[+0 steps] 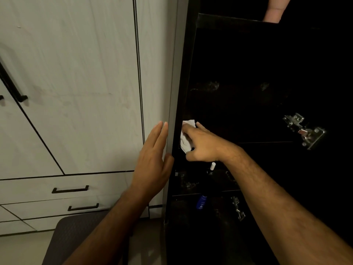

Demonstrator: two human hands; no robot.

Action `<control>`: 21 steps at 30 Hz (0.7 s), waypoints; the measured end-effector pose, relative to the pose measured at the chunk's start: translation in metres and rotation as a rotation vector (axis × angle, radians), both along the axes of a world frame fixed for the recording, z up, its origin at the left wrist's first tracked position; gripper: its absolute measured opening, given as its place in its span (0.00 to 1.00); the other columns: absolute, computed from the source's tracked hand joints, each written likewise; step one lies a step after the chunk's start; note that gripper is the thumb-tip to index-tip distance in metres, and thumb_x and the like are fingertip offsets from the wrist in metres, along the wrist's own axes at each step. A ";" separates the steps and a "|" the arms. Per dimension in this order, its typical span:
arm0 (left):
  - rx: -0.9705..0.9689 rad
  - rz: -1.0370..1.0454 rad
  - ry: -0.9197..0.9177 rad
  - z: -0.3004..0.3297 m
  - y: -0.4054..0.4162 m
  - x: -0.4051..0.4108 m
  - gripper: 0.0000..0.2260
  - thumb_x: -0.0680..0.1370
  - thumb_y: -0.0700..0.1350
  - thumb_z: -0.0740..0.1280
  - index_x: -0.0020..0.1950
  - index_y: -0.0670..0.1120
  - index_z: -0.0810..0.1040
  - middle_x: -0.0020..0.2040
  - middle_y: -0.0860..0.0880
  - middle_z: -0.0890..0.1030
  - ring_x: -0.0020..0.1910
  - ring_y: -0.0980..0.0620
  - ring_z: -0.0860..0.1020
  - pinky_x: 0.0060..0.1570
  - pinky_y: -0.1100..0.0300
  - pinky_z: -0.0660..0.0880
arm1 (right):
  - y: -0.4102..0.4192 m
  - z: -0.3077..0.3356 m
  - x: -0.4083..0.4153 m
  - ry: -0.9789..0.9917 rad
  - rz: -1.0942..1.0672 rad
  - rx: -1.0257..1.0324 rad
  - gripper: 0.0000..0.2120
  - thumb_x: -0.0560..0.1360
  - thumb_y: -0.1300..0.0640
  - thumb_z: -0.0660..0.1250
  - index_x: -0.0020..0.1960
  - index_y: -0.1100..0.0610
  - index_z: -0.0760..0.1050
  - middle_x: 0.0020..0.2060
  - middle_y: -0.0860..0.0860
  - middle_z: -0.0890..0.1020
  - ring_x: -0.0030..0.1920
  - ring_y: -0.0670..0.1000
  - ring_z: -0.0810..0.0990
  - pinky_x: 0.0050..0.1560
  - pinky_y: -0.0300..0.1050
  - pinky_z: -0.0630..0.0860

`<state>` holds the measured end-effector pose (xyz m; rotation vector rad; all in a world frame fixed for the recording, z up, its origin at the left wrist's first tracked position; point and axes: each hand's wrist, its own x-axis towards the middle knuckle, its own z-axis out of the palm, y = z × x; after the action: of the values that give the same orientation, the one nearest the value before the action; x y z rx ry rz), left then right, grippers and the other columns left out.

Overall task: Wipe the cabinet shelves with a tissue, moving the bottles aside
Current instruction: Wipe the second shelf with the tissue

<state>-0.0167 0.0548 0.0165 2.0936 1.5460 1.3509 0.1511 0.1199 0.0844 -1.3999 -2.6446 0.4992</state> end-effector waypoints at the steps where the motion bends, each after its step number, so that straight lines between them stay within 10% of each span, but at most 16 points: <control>1: 0.000 0.000 -0.003 0.000 0.001 0.001 0.31 0.76 0.43 0.58 0.79 0.50 0.53 0.76 0.59 0.52 0.77 0.55 0.55 0.74 0.49 0.62 | -0.005 -0.004 0.003 0.001 0.022 0.026 0.39 0.71 0.58 0.70 0.76 0.59 0.55 0.66 0.42 0.70 0.76 0.49 0.57 0.77 0.43 0.38; 9: -0.024 0.014 -0.029 -0.003 0.002 -0.002 0.30 0.77 0.44 0.57 0.76 0.55 0.50 0.76 0.59 0.53 0.76 0.61 0.53 0.71 0.67 0.51 | -0.027 -0.028 0.054 0.061 0.179 0.127 0.33 0.71 0.50 0.66 0.76 0.48 0.64 0.76 0.37 0.52 0.76 0.35 0.43 0.75 0.42 0.32; 14: -0.043 0.028 -0.027 -0.008 -0.001 -0.005 0.30 0.77 0.44 0.57 0.78 0.55 0.51 0.77 0.59 0.53 0.77 0.59 0.54 0.72 0.61 0.54 | -0.012 -0.030 0.049 0.357 -0.039 0.095 0.12 0.78 0.56 0.67 0.60 0.47 0.78 0.69 0.39 0.71 0.75 0.39 0.58 0.78 0.45 0.44; 18: -0.041 0.008 -0.026 -0.009 -0.003 -0.002 0.30 0.77 0.45 0.57 0.77 0.55 0.51 0.77 0.59 0.53 0.77 0.60 0.53 0.72 0.63 0.53 | -0.016 -0.043 0.014 0.437 -0.192 0.264 0.21 0.75 0.57 0.71 0.67 0.48 0.72 0.65 0.48 0.77 0.67 0.49 0.74 0.65 0.45 0.74; 21: -0.030 0.006 -0.031 -0.010 -0.004 0.000 0.30 0.77 0.45 0.58 0.78 0.53 0.52 0.77 0.58 0.53 0.77 0.60 0.53 0.72 0.63 0.53 | -0.016 -0.047 0.000 0.426 -0.148 0.364 0.22 0.74 0.57 0.72 0.67 0.54 0.75 0.66 0.52 0.77 0.69 0.51 0.72 0.68 0.45 0.70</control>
<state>-0.0168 0.0513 0.0065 2.0429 1.5514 1.3468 0.1508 0.1041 0.0369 -1.2061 -2.1419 0.2466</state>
